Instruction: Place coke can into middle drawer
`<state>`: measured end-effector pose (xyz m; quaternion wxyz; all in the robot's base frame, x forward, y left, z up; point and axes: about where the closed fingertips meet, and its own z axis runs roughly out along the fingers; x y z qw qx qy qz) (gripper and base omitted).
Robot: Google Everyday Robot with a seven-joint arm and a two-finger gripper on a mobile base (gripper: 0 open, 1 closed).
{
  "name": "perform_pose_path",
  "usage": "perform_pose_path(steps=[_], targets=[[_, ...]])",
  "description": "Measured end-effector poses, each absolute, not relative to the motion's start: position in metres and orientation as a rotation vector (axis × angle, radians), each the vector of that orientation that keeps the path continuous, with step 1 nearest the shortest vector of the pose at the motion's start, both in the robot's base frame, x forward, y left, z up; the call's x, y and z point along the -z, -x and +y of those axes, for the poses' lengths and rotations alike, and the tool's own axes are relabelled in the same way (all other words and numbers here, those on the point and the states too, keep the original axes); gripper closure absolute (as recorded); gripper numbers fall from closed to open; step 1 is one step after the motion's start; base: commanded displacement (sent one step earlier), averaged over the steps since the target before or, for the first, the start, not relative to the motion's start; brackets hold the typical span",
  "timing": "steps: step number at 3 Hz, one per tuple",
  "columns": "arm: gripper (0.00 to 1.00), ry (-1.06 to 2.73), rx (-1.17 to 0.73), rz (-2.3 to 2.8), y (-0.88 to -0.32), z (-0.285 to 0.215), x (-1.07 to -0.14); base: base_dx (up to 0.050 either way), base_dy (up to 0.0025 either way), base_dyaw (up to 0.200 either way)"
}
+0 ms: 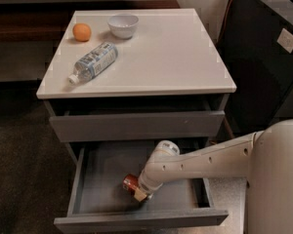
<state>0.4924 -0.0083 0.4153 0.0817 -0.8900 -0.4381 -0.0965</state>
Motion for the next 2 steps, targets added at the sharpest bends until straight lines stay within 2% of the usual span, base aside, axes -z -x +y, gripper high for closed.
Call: perform_pose_path(steps=[1, 2], targets=[[0.51, 2.689, 0.256, -1.312, -0.4941, -0.0062, -0.3891, 0.0, 0.0, 0.0], [0.2, 2.696, 0.25, -1.309, -0.4938, -0.0055, -0.3838, 0.0, 0.0, 0.0]])
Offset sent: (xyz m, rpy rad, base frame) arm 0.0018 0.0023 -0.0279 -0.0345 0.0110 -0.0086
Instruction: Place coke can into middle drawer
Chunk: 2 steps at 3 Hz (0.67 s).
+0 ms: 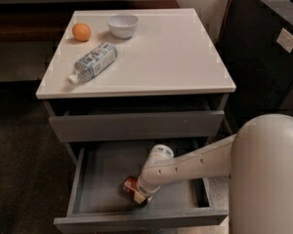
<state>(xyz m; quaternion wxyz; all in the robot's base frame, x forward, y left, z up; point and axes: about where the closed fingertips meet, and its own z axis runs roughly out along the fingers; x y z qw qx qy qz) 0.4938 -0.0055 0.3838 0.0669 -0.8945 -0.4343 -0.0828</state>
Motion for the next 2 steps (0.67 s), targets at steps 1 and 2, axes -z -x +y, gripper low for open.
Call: perform_pose_path(steps=[1, 2], targets=[[0.0, 2.696, 0.247, -1.31, -0.4932, -0.0053, -0.3829, 0.0, 0.0, 0.0], [0.0, 2.696, 0.246, -1.31, -0.4929, -0.0053, -0.3826, 0.0, 0.0, 0.0]])
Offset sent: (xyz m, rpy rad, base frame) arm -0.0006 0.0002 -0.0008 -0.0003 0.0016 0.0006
